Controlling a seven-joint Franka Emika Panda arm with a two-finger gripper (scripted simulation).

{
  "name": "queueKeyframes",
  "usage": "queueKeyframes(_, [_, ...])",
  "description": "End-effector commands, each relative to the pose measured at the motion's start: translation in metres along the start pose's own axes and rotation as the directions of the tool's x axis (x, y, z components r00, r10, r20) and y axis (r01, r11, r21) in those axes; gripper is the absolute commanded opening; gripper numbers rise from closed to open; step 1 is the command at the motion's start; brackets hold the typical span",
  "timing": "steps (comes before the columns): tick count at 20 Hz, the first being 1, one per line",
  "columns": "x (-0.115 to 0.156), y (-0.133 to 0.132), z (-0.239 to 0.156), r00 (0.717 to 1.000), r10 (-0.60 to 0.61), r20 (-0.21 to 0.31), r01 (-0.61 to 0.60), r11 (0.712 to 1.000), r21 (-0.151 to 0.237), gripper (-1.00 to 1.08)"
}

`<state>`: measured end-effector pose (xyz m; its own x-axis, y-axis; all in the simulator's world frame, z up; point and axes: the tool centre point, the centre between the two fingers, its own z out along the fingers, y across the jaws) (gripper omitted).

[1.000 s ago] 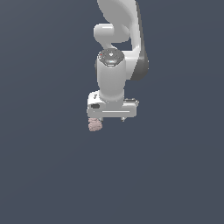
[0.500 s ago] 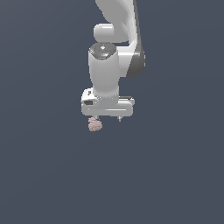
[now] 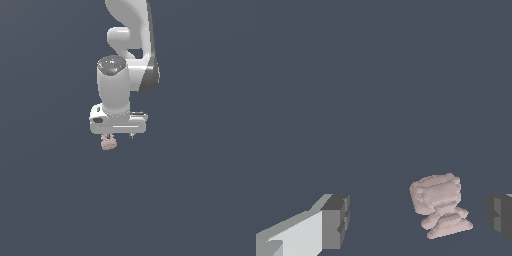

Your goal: Pick up the object and move it to a goal position.

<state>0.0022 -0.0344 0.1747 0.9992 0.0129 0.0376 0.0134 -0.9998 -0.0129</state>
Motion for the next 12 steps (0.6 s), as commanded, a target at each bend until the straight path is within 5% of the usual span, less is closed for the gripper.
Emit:
queueKeyframes(1, [-0.007,0.009,0.009,1.0,-0.027,0.004,0.027,1.0,-0.002,1.0])
queueKeyframes(12, [-0.049,0.052,0.06,0.982,-0.186,0.029,0.186,0.983,-0.006,1.0])
